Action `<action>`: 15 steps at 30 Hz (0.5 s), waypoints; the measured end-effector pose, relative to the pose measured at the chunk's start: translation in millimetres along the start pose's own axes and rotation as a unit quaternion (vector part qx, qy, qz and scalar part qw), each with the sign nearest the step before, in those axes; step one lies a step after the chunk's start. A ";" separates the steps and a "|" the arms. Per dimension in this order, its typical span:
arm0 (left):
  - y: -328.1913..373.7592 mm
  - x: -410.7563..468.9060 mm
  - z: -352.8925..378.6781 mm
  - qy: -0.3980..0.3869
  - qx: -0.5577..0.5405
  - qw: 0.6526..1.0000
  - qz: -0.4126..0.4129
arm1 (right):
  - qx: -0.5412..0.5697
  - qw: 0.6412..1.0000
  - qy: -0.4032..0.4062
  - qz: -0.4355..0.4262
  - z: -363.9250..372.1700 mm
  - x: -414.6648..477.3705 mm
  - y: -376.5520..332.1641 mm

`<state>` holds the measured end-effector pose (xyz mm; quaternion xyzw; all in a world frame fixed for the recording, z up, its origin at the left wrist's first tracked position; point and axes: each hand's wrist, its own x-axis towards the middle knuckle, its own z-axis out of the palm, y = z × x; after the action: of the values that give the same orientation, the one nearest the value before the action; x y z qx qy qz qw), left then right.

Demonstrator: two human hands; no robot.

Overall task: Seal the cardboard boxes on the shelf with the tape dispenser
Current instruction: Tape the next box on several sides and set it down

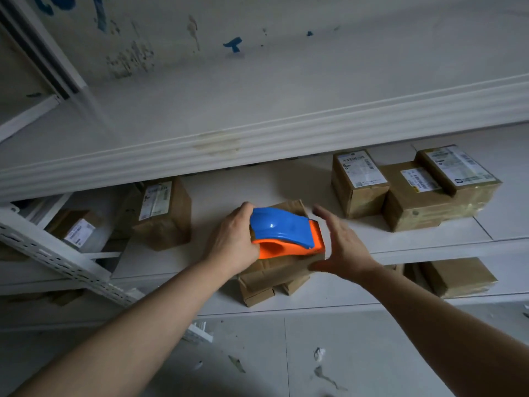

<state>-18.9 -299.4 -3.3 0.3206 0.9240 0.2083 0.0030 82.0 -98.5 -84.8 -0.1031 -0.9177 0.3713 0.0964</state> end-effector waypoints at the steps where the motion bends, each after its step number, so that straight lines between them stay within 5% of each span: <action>1: -1.8 0.8 -0.6 0.009 -0.001 1.000 -0.002 | -0.007 0.999 -0.012 -0.033 -1.8 5.0 -5.1; 7: -21.7 7.7 -9.3 0.043 0.015 0.998 -0.040 | -0.020 0.995 -0.102 -0.010 4.6 26.4 -21.1; 15: -48.7 12.6 -20.5 0.049 0.019 0.997 -0.057 | -0.110 0.990 -0.090 0.013 7.5 33.0 -27.1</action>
<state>-60.5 -334.3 -1.8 0.2569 0.9435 0.2060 -0.0362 45.3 -113.9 -67.8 -0.0915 -0.9564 0.2772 -0.0035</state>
